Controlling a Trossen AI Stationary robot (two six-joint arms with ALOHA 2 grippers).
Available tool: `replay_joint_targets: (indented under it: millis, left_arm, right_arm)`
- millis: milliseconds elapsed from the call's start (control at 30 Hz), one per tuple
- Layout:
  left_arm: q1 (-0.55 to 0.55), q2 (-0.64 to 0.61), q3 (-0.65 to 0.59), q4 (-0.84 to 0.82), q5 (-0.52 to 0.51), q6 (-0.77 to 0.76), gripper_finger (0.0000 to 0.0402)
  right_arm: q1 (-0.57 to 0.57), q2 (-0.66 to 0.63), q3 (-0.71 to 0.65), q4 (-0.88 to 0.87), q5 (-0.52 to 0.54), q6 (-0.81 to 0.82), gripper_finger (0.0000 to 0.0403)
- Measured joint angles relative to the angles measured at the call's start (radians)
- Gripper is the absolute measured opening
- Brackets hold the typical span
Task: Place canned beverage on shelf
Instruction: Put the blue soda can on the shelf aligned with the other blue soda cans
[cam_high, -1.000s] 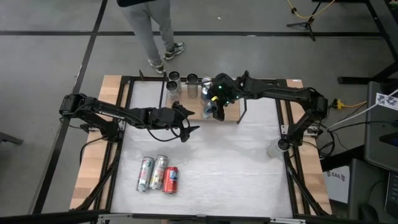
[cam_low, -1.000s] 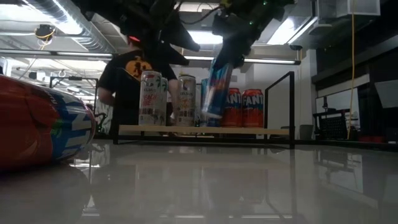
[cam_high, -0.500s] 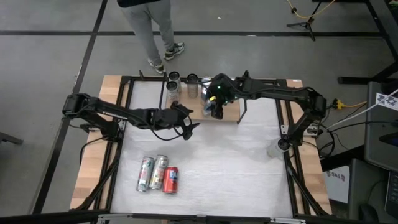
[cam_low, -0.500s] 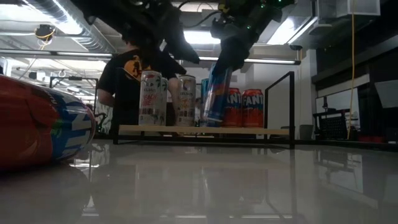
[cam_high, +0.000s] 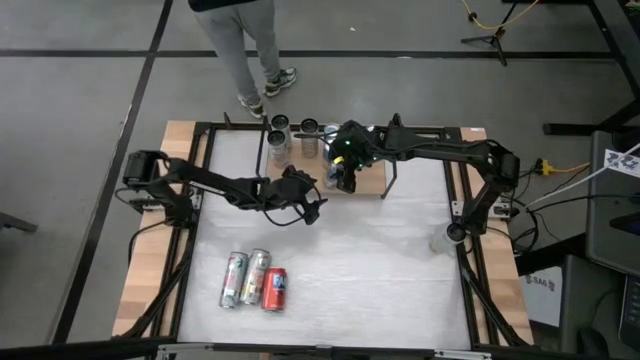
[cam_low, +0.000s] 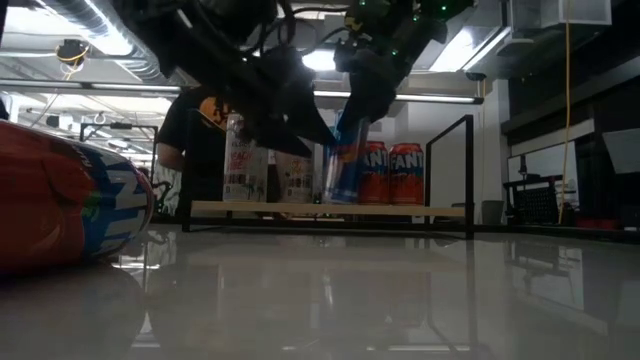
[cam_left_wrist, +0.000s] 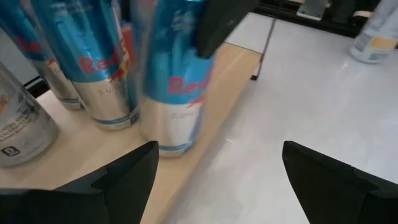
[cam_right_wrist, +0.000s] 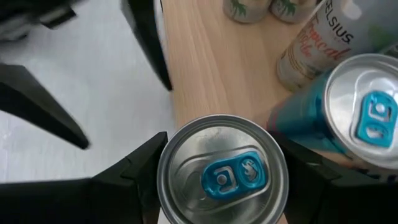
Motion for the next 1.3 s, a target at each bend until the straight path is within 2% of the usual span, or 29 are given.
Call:
replay_joint_targets:
  millis: [467, 633, 967, 1300]
  left_arm:
    - [0.059, 0.120, 0.000, 0.123, 0.001, -0.003, 0.0330]
    - [0.065, 0.121, 0.000, 0.137, 0.001, -0.003, 0.0330]
    - [0.065, 0.121, 0.000, 0.172, 0.001, -0.003, 0.0330]
    - [0.065, 0.121, 0.000, 0.171, 0.001, -0.003, 0.0330]
  right_arm:
    - [0.000, 0.003, 0.000, 0.003, 0.000, 0.000, 0.0232]
    - [0.000, 0.003, 0.000, 0.003, 0.000, 0.000, 0.0236]
    - [0.000, 0.004, -0.001, 0.003, 0.000, 0.000, 0.0274]
    - [0.000, 0.005, -0.001, 0.003, 0.000, 0.000, 0.0277]
